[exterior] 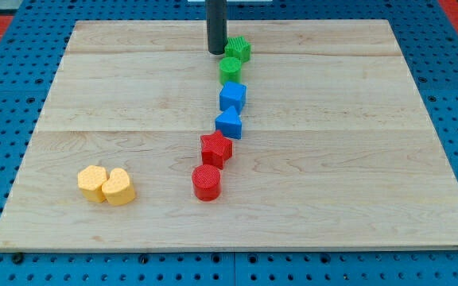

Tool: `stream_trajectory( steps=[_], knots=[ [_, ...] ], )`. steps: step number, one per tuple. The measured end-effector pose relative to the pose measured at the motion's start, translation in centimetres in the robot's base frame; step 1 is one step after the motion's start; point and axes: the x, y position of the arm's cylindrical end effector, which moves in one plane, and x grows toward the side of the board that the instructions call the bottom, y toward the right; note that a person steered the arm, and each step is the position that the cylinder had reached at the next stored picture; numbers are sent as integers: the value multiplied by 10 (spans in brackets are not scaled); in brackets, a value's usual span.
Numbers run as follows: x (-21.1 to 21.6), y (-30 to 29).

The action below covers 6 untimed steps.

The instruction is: Move the red star to right a bit

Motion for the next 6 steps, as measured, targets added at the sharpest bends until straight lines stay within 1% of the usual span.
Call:
stream_trajectory(
  steps=[1, 2, 3, 4, 5, 6],
  knots=[
    [0, -26],
    [8, -82],
    [96, -98],
    [164, -70],
    [201, -58],
    [206, -31]
  ],
)
